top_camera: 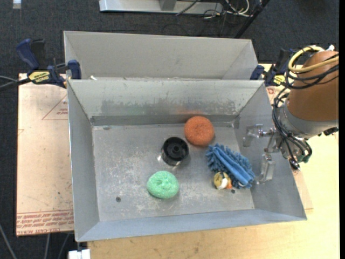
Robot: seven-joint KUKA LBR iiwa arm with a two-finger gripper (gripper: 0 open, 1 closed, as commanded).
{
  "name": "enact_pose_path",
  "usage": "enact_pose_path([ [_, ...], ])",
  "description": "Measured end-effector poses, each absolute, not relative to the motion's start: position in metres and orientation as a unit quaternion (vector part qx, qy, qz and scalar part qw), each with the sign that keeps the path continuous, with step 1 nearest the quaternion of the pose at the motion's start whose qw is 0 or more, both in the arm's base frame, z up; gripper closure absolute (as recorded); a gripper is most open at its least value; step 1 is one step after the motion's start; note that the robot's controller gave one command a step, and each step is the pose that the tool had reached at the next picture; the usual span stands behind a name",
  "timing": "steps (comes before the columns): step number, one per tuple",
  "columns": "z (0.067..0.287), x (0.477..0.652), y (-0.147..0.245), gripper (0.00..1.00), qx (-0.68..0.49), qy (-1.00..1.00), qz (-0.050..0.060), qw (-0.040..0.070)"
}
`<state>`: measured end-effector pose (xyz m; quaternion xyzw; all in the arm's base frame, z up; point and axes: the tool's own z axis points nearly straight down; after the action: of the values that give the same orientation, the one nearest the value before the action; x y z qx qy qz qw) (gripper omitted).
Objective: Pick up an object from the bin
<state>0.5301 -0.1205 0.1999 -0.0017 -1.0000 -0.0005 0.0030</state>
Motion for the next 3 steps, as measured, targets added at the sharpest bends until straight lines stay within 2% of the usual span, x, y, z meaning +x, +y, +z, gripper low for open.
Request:
enact_pose_path([
  [1,0.205,0.531,-0.120,0.00,0.000,-1.000,0.000,-0.001],
  [2,0.164,0.560,-0.116,0.00,-0.084,-0.996,0.000,-0.003],
  [3,0.141,0.575,-0.117,0.00,-0.046,-0.999,0.000,0.000],
])
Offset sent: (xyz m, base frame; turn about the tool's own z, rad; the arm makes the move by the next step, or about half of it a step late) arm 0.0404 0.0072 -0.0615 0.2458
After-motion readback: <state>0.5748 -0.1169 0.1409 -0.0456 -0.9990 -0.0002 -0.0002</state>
